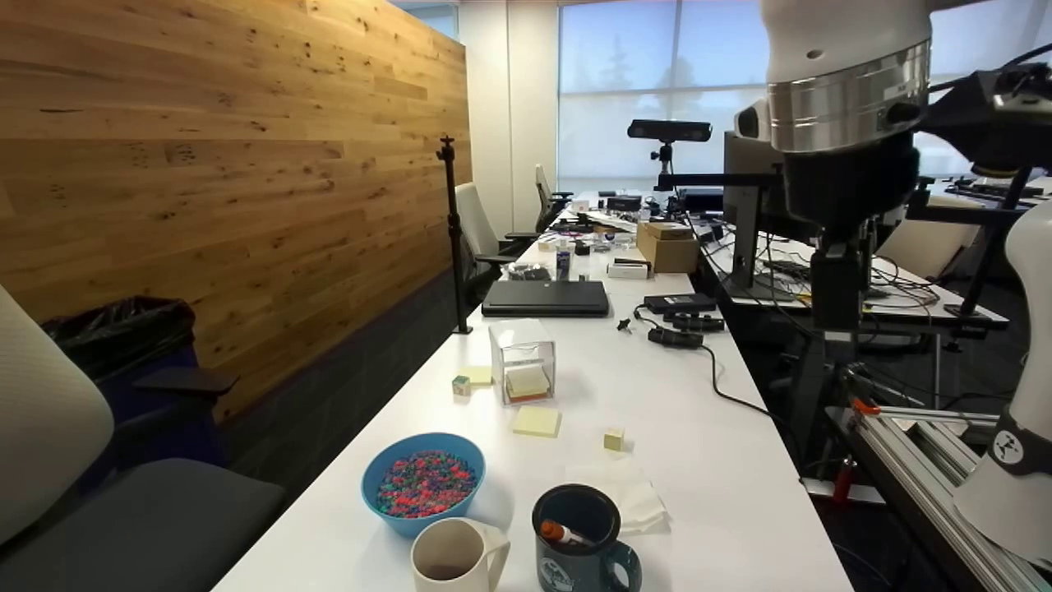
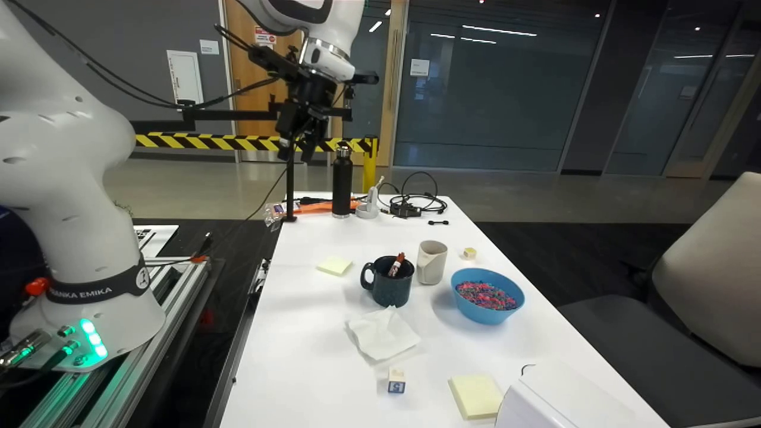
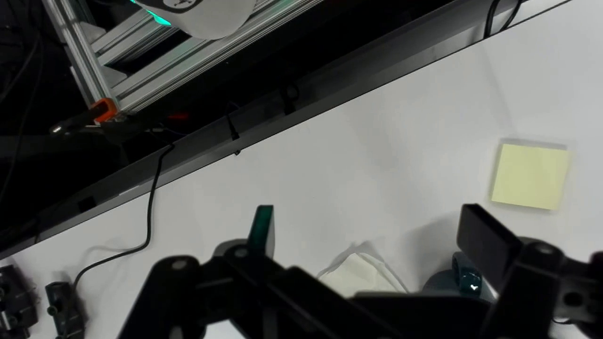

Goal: Take the red marker out of the mug.

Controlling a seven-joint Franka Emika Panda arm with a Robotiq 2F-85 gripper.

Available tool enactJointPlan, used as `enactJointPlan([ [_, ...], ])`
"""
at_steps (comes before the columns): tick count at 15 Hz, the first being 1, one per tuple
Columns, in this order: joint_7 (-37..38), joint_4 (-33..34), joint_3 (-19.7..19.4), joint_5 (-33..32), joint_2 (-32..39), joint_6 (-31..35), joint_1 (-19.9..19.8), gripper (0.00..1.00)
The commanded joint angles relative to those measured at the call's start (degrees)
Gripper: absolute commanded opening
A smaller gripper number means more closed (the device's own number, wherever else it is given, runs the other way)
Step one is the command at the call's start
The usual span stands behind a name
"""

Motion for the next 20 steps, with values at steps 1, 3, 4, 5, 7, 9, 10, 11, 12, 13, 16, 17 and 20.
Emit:
enactJointPlan([
  [1,4.3,2.7,-0.5,2.5,2.5,1.6,0.5,1.0],
  [3,6.0,3.9,-0.8,3.0,3.8,3.4,0.3,1.0],
  [4,6.7,4.8,-1.1,3.0,4.9,4.4,0.1,1.0],
  [5,7.9,5.9,-1.5,2.9,6.1,5.6,-0.3,1.0],
  [7,9.6,7.6,-2.2,2.5,8.1,7.7,-0.5,1.0],
  [9,11.3,9.0,-3.2,1.9,10.0,10.4,-0.7,1.0],
  [10,12.0,9.6,-3.6,1.8,10.9,11.6,-0.8,1.0],
  [11,12.6,10.1,-4.0,1.7,11.7,12.7,-0.8,1.0],
  [12,13.2,10.6,-4.4,1.5,12.6,13.7,-0.9,1.0],
  [13,13.7,11.0,-4.7,1.5,13.2,14.5,-0.8,1.0],
  [16,15.3,11.6,-5.7,1.2,15.0,15.8,-0.7,1.0],
  [17,15.9,11.5,-5.9,0.9,15.6,16.2,-0.7,1.0],
  [20,18.0,11.5,-6.3,0.3,17.4,17.9,-0.6,1.0],
])
